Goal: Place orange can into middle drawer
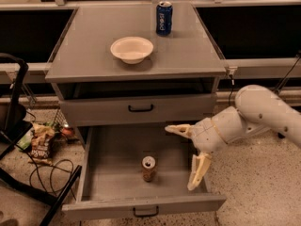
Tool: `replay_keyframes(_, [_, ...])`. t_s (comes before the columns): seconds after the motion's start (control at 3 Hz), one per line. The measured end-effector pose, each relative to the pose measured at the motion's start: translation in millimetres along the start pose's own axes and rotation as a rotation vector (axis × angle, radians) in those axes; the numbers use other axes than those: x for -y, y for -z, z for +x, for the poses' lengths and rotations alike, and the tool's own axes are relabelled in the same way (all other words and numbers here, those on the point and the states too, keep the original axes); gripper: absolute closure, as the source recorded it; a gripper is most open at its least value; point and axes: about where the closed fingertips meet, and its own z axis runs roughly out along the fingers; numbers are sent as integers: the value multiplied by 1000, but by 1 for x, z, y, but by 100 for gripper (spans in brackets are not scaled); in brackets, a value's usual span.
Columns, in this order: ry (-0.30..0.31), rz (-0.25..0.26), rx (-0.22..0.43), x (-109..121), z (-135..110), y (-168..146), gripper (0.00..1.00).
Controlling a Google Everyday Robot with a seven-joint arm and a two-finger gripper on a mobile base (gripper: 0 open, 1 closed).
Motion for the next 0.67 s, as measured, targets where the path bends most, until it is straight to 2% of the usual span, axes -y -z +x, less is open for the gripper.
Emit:
replay_keyframes(0.33, [3,114,-225,-18,-1,52,0])
replay_keyframes(0.67, [40,156,-307,-18,-20,74,0])
